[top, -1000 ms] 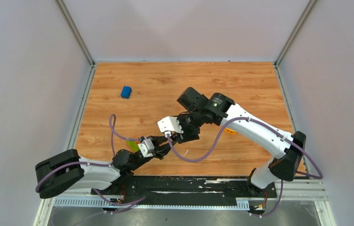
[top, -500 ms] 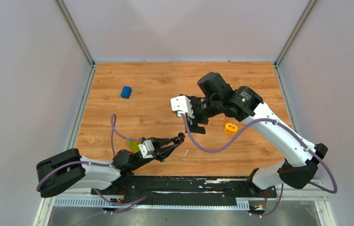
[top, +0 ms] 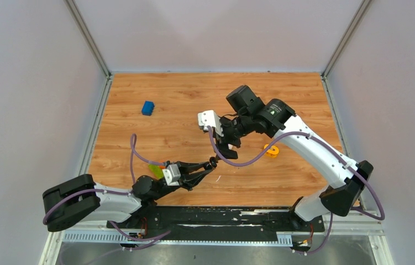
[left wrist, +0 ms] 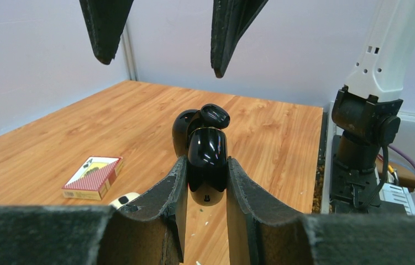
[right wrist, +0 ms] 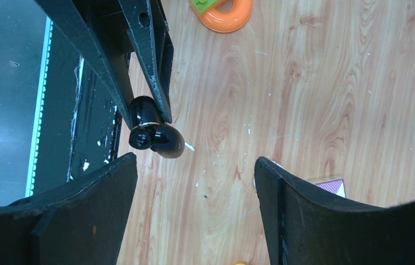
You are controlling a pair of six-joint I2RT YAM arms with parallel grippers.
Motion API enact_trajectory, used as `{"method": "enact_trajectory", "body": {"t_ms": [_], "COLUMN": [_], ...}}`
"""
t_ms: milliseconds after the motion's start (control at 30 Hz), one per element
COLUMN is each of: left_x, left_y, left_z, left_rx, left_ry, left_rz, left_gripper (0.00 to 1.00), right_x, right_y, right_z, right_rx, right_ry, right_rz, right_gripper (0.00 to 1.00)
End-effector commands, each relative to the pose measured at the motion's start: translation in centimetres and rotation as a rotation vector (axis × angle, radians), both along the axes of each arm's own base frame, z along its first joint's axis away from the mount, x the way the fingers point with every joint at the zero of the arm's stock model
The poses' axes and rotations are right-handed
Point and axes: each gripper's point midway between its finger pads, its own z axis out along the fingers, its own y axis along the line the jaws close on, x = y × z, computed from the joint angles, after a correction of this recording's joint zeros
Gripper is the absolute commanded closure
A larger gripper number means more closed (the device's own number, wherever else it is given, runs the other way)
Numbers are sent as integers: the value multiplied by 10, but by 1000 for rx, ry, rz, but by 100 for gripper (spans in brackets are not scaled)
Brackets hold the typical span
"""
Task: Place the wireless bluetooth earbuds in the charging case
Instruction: Adjust the earbud with the charging case.
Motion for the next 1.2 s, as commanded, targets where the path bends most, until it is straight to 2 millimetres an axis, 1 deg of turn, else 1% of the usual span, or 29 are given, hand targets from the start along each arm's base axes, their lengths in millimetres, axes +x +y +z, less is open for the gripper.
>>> {"method": "enact_trajectory", "body": {"t_ms": [0, 400, 867, 933, 1067, 1167], "left_x": [-8, -8, -9, -8, -8, -8], "left_y": [13, 15, 16, 16, 16, 16], "left_z": [9, 11, 12, 11, 9, 11], "left_rx": [-65, -75, -77, -72, -67, -70], "left_ry": [-28, -29, -29, -29, -28, -31], "left_rz": [-10, -7, -9, -4, -3, -4], "left_gripper": [100, 100, 100, 100, 100, 100], "right_x": [-1, -7, -5, -9, -22, -22], "right_y": [8, 10, 8, 7, 10, 13], "right_z": [0, -19, -35, -31, -15, -10], "right_rx": [32, 7, -34, -27, 23, 44], "right_ry": [54, 125, 147, 164, 223, 270], "right_rz": [13, 43, 34, 50, 88, 67], "right_gripper": [23, 23, 24, 23, 21, 20]}}
